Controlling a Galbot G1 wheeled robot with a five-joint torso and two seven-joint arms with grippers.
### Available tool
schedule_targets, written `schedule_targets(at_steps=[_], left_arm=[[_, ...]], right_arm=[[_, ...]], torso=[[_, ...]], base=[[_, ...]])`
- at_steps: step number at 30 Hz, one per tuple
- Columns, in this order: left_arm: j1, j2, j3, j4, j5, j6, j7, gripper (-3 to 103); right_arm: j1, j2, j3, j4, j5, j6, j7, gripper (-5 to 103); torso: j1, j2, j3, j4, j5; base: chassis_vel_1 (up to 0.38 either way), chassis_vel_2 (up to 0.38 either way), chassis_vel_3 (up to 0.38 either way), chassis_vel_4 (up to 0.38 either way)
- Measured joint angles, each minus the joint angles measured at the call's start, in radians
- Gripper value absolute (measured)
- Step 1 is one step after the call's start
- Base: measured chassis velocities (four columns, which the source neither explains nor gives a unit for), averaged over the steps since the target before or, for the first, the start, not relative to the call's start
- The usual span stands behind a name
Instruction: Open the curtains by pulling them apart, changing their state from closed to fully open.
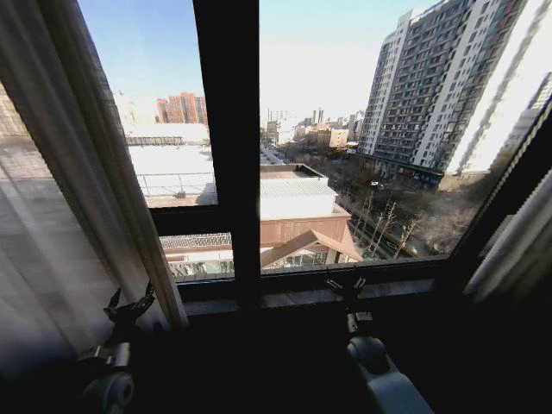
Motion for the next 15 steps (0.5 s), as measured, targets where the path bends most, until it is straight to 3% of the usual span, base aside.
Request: schedule_targets(at_steps=[2,3,6,7,12,13,15], left_arm=[[-0.005,0.005,0.04,-0.042,0.022,0.079,-0.04,100],[-0.005,0.005,0.04,-0.042,0.022,0.079,-0.04,100],[-0.012,0.01,0.09,-0.095,0.051,0.18,-0.09,100],[-0.012,0.01,0.09,-0.095,0.051,0.18,-0.09,100],[-0.023,0.019,0.177,-0.187,0.099,0.352,-0.177,100],[-0.023,0.019,0.177,-0.187,0.099,0.352,-0.177,100],[-0.026,0.022,0.205,-0.217,0.114,0.406,-0.204,100]], right_arm=[[0.0,0.0,0.0,0.0,0.0,0.0,0.0,100],[0.0,0.0,0.0,0.0,0.0,0.0,0.0,100],[0.0,0.0,0.0,0.0,0.0,0.0,0.0,100],[0.0,0.0,0.0,0.0,0.0,0.0,0.0,100],[0.0,0.0,0.0,0.0,0.0,0.0,0.0,100],[0.0,0.0,0.0,0.0,0.0,0.0,0.0,100],[0.0,0.0,0.0,0.0,0.0,0.0,0.0,100]], torso=[[0.0,0.0,0.0,-0.0002,0.0001],[0.0,0.0,0.0,-0.0002,0.0001],[0.0,0.0,0.0,-0.0002,0.0001],[0.0,0.0,0.0,-0.0002,0.0001],[0.0,0.0,0.0,0.0,0.0001],[0.0,0.0,0.0,0.0,0.0001],[0.0,0.0,0.0,-0.0001,0.0002]], base=[[0.0,0.0,0.0,0.0],[0.0,0.0,0.0,0.0],[0.0,0.0,0.0,0.0],[0.0,0.0,0.0,0.0],[0.0,0.0,0.0,0.0],[0.0,0.0,0.0,0.0],[0.0,0.0,0.0,0.0]])
